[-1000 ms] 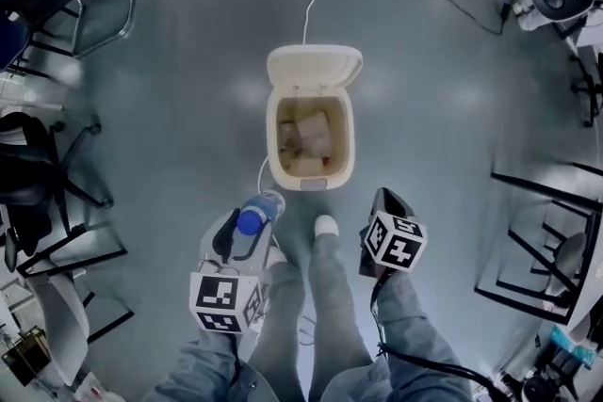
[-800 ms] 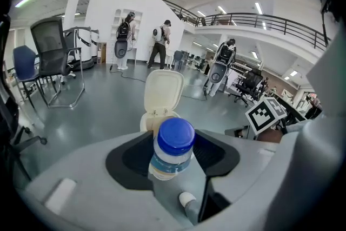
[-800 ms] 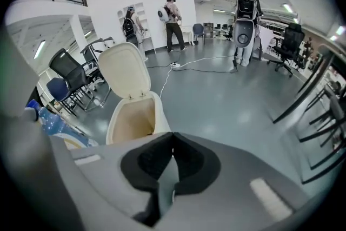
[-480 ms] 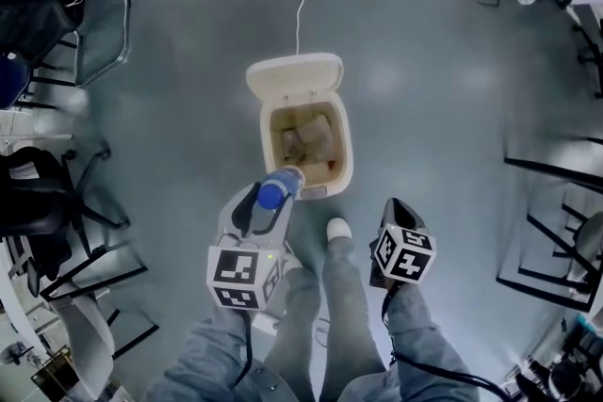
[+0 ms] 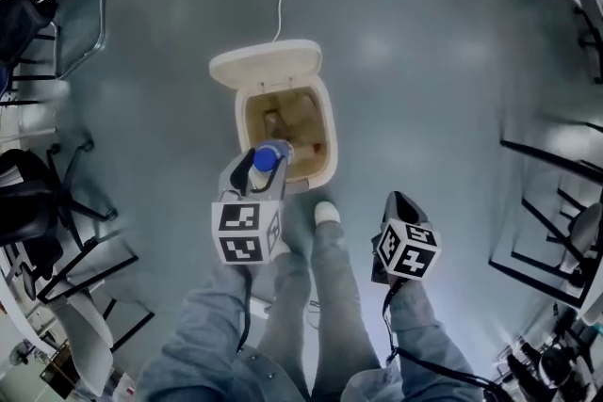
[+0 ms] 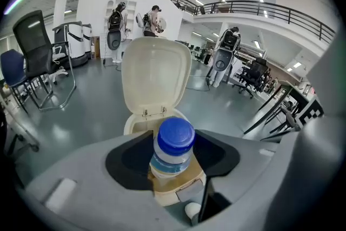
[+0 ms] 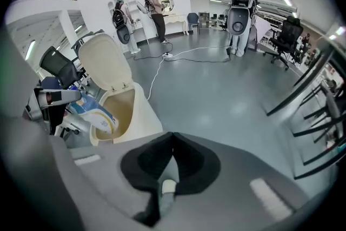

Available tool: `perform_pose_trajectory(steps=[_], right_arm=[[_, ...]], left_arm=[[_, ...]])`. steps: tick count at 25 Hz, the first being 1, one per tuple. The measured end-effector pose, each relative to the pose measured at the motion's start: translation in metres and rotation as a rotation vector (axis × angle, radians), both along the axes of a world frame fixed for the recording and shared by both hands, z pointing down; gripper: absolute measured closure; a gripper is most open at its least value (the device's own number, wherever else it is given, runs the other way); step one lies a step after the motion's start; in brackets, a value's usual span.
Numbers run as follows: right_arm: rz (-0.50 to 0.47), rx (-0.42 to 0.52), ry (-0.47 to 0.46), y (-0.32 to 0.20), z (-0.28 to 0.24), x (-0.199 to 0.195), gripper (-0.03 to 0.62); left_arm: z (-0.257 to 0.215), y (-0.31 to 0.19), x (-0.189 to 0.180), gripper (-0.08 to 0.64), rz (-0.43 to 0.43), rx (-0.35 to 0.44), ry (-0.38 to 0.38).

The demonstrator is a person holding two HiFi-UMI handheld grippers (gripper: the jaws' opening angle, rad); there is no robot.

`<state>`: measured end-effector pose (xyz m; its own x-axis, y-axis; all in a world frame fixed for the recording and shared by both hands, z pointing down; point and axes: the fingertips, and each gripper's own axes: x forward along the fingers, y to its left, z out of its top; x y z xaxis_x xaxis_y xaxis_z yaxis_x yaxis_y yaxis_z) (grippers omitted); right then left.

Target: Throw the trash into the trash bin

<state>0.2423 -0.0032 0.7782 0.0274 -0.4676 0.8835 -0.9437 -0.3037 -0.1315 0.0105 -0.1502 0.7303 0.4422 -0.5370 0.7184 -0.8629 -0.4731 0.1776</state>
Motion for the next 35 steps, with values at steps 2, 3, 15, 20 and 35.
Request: perform_pose_trajectory(steps=[2,3,15,20,35], right_arm=[[0.005,-0.014,-0.001,0.002,0.004,0.004,0.589],[0.008,-0.02,-0.002,0.003,0.006,0.005,0.589],[-0.013,-0.051,-0.007,-0.01,0.018,0.007,0.589],[-0.021,-0.059,-0.004,-0.014,0.021,0.009,0.589],[-0.038,-0.05,-0.009,-0.013,0.019,0.001,0.589]], left_arm=[[0.009,-0.001,0.004,0.322,0.003,-0.014,-0.011],[0.014,-0.001,0.005,0.322,0.004,-0.023,-0.019],[0.042,-0.021,0.019,0.267,0.01,-0.068,-0.005],[0.047,-0.022,0.012,0.268,-0.02,-0.078,-0.011],[0.034,-0.01,-0.006,0.268,-0.055,-0.05,-0.013]])
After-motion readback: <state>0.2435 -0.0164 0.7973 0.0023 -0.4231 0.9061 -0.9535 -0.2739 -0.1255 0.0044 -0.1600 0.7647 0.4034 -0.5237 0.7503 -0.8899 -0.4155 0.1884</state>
